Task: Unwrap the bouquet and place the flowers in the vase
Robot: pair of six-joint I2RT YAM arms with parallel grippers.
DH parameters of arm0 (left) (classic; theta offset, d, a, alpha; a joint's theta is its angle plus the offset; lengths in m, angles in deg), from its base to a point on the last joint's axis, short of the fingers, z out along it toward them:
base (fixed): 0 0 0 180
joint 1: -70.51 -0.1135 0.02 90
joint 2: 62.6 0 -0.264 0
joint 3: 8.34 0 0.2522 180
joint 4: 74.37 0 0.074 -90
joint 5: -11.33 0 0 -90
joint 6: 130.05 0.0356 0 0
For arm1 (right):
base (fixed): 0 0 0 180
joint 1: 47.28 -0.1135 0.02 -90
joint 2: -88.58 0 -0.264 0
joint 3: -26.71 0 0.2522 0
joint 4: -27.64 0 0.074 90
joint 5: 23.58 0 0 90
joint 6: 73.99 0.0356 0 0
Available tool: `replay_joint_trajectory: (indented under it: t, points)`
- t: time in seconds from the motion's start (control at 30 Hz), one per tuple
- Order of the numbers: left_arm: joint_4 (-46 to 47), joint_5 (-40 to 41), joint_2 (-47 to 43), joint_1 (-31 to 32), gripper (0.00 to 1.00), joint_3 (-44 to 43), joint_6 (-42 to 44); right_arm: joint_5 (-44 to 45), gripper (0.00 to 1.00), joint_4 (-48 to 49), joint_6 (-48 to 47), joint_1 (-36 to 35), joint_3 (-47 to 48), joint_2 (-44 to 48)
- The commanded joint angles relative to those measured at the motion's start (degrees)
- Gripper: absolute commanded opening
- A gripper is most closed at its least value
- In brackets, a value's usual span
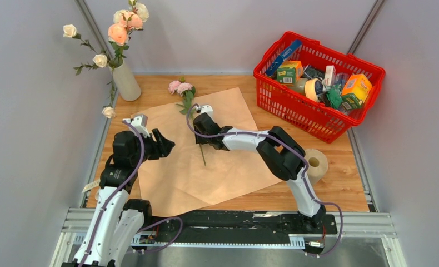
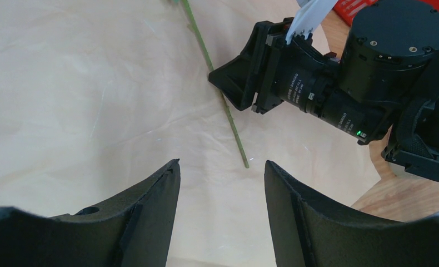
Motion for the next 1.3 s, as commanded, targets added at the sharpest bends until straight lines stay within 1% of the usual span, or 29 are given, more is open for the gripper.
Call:
replay_joint_trajectory:
  t: [0.0, 0.17, 0.37, 0.57, 0.6, 0.77, 0.87, 0.97, 1.03, 1.1, 1.17, 1.23, 1.27]
  points:
    - [0.47, 0.42, -0.5, -0.14, 0.65, -0.28, 0.69, 3.51, 0.39, -1.76, -2.63, -0.94, 3.78, -2.16]
    - [0.12, 1.04, -0.5, -0.14, 0.65, -0.37, 0.69, 5.26, 0.34, -2.82, -3.6, -1.99, 5.27, -4.01]
    - [-0.14, 1.74, -0.68, -0.14, 0.65, -0.37, 0.6, 10.63, 0.24, -4.23, -5.62, -4.02, 7.12, -5.42]
    - [-0.15, 2.36, -1.2, -0.14, 0.65, -0.72, -0.8, 10.11, 0.01, -4.31, -6.06, -4.72, 8.43, -5.25]
    - [-0.15, 2.62, -1.29, -0.14, 0.65, -0.72, -0.89, 9.93, 0.0, -4.23, -5.89, -4.81, 8.7, -4.72]
    - [-0.15, 3.59, -1.03, -0.14, 0.64, -1.42, -1.86, 7.47, 0.0, -3.62, -3.87, -4.72, 7.83, 0.63]
    - [-0.23, 3.59, 0.28, -0.14, 0.64, -2.21, -3.0, 6.51, 0.0, -1.95, -2.46, -4.72, 5.02, 4.59]
    - [1.35, 0.35, 1.96, -0.14, 0.63, -2.31, -5.63, 4.75, 0.0, 1.65, -1.14, -4.72, 0.11, 9.24]
    - [3.28, -0.98, 3.01, -0.14, 0.63, -2.13, -7.22, 3.08, 0.0, 3.07, -0.09, -4.72, -4.29, 12.67]
    - [5.56, -1.51, 4.15, -0.14, 0.63, -1.87, -8.01, -0.16, 0.0, 7.1, 1.23, -4.72, -9.64, 16.36]
    - [8.28, -1.86, 5.56, -0.14, 0.66, -1.51, -7.92, -2.36, 0.0, 10.61, 3.77, -4.9, -15.79, 20.58]
    - [10.92, -2.04, 6.79, -0.14, 0.66, -0.82, -9.5, -3.95, 0.0, 15.08, 5.71, -4.9, -21.68, 24.8]
    - [13.71, -3.17, 7.66, -0.14, 0.66, -0.55, -11.33, -4.48, 0.0, 16.59, 6.41, -4.98, -24.32, 27.43]
